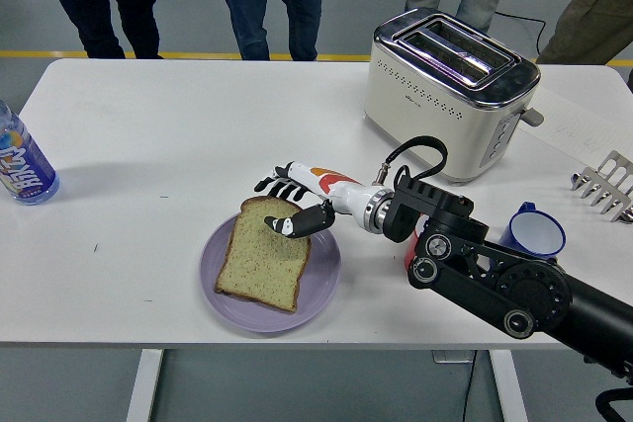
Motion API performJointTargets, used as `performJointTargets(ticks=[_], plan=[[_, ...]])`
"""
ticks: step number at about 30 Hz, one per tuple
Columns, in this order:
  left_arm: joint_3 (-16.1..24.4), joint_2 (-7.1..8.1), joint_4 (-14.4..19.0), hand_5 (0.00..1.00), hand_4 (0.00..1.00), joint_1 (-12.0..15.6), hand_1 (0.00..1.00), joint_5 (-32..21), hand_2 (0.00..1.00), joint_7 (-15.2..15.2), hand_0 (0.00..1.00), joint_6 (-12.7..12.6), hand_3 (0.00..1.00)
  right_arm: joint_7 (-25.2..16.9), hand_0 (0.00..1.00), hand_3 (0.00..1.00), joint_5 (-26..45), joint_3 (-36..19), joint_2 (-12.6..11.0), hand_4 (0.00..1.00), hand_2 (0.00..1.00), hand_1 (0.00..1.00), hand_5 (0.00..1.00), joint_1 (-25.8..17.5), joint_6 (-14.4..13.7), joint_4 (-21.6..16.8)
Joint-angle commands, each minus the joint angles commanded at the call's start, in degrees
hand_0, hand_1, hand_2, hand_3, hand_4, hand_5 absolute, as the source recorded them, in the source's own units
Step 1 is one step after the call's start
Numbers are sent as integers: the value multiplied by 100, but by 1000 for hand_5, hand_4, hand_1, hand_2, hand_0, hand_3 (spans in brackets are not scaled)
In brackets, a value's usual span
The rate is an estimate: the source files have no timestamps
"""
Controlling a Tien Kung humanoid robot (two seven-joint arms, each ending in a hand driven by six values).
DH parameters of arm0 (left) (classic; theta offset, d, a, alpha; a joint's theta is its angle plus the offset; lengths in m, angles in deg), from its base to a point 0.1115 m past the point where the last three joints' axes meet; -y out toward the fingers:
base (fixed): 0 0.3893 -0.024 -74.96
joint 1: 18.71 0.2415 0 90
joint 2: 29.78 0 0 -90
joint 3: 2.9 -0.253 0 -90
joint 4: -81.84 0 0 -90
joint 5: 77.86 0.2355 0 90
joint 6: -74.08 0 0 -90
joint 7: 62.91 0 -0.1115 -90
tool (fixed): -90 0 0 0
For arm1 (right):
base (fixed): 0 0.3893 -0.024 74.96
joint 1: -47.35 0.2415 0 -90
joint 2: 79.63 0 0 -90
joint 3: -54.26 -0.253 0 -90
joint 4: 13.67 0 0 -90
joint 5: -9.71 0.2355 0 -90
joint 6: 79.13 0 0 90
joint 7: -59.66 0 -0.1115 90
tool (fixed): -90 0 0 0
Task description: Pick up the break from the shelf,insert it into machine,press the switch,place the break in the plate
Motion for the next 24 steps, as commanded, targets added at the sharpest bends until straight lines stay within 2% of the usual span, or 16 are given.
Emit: performJointTargets(ticks=[2, 3, 16, 22, 24], plan=[[-5, 0, 0, 800, 332, -6, 497, -11, 500, -3, 629, -2, 539, -20, 754, 778, -20, -15, -2, 686, 725, 731, 177, 4, -22, -2], [-4, 0, 0, 799, 332, -8, 497, -11, 502, -3, 628, -2, 539, -26, 803, 789, -24, -19, -4, 692, 760, 775, 182, 6, -30, -3], [8, 0, 0, 799, 332, -9, 497, -3, 500, 3, 630, 1, 539, -71, 815, 794, -51, -127, -61, 699, 770, 784, 183, -15, -141, -93], [11, 0, 0, 799, 332, -4, 497, -17, 500, -2, 628, -3, 538, -206, 822, 794, 108, -370, -185, 699, 771, 784, 199, -88, -314, -308], [5, 3, 0, 799, 332, -4, 497, -30, 500, -6, 628, -4, 538, -371, 822, 794, 368, -530, -291, 699, 771, 784, 199, -139, -429, -472]])
